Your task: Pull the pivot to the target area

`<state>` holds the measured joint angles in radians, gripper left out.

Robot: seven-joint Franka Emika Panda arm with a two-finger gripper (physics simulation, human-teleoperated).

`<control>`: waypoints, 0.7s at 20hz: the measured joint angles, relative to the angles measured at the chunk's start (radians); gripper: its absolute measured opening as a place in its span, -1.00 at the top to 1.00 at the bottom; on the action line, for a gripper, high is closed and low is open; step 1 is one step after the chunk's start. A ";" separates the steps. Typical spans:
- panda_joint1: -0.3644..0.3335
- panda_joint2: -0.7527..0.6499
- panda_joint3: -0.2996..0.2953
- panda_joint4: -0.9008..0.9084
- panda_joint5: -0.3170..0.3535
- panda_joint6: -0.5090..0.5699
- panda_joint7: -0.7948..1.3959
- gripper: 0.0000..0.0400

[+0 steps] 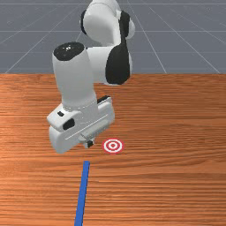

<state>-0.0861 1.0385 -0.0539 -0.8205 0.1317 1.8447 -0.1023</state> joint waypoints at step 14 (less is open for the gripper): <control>-0.004 0.130 0.007 0.052 -0.002 0.046 -0.028 1.00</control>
<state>-0.0898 1.1690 -0.0473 -0.7688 0.1294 1.8906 -0.1304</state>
